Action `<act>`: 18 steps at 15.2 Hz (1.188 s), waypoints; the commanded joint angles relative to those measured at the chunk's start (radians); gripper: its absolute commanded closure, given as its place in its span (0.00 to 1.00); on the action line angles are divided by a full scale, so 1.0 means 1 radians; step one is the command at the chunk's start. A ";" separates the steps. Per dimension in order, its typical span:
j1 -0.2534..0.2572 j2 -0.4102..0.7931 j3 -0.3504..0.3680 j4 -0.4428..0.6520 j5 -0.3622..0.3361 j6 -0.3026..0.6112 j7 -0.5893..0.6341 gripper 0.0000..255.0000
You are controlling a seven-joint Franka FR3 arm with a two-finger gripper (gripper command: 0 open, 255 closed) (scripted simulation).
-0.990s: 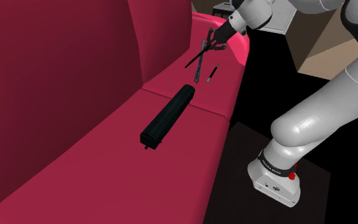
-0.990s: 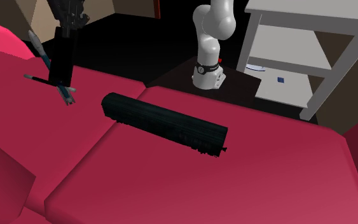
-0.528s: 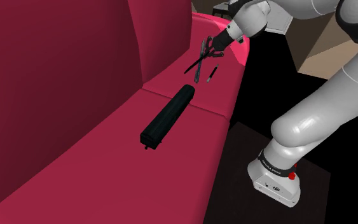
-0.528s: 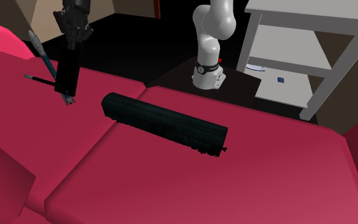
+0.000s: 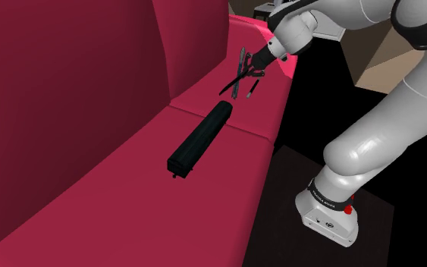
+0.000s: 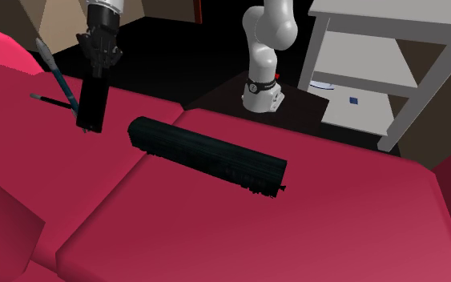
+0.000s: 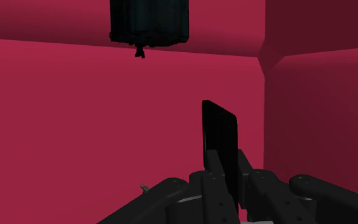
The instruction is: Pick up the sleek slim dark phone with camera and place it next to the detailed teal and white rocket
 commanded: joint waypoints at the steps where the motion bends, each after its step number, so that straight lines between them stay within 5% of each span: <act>1: 0.004 0.016 0.000 -0.006 0.021 0.017 -0.023 1.00; 13: 0.019 0.118 0.003 -0.041 0.168 0.102 -0.191 1.00; 18: 0.019 0.121 0.004 -0.042 0.173 0.104 -0.196 1.00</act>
